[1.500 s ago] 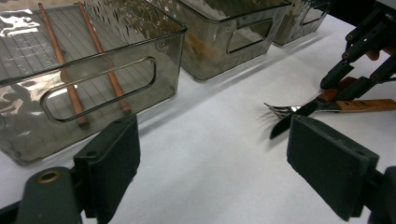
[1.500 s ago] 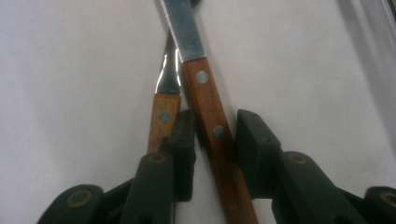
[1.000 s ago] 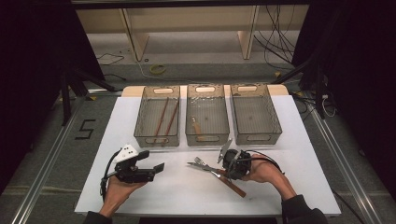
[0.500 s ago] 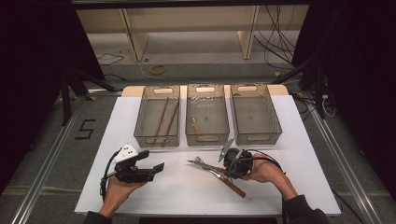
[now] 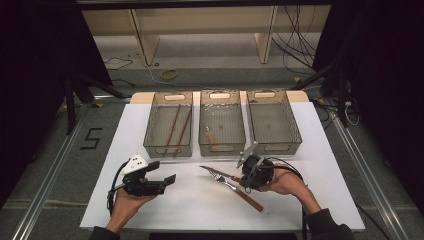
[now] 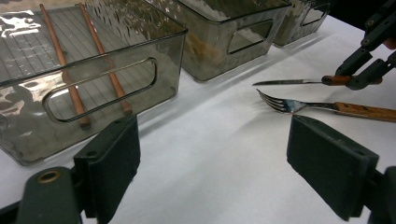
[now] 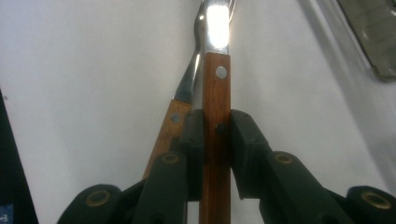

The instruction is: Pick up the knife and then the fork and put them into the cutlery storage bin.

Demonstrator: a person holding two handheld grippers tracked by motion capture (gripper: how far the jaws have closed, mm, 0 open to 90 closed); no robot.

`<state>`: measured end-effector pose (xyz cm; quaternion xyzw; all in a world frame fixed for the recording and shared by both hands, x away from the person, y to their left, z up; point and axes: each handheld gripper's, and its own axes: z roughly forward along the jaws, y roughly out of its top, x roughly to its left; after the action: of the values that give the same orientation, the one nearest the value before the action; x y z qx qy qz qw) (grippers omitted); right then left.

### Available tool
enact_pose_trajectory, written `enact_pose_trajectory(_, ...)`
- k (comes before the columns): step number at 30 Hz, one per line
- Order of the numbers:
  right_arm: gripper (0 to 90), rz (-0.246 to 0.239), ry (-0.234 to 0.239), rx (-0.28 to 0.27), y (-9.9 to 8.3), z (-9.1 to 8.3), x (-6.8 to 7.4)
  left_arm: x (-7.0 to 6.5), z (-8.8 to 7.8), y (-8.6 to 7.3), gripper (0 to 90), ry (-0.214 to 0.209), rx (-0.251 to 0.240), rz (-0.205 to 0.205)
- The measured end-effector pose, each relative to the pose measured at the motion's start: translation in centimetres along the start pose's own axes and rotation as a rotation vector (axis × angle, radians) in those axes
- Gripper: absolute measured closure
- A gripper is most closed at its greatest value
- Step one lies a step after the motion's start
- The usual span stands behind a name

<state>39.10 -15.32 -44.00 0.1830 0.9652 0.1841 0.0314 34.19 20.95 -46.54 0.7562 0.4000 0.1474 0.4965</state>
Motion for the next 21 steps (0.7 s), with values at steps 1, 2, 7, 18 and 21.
enact_pose_trajectory(1, 77.3, 0.022, 0.014, -0.016, 0.0, -0.3, -0.1, 0.0, 0.0, 0.0, 16.9, 0.0, 0.0, 0.0)
enact_pose_trajectory(2, 77.3, 0.036, 0.02, -0.025, 0.0, -0.4, -0.1, 0.0, 0.0, 0.0, 16.9, -0.001, 0.0, 0.0)
enact_pose_trajectory(7, 77.3, 0.062, 0.024, -0.073, -0.2, -1.4, -0.5, 0.0, 0.0, 0.0, 16.9, 0.0, 0.001, -0.001)
enact_pose_trajectory(18, 77.3, 0.188, 0.0, -0.186, -1.1, -4.1, -2.6, 0.0, 0.0, 0.0, 16.9, 0.004, 0.001, -0.01)
enact_pose_trajectory(21, 77.3, 0.209, -0.011, -0.209, -1.3, -4.8, -3.1, 0.0, 0.0, 0.0, 16.9, 0.004, 0.0, -0.008)
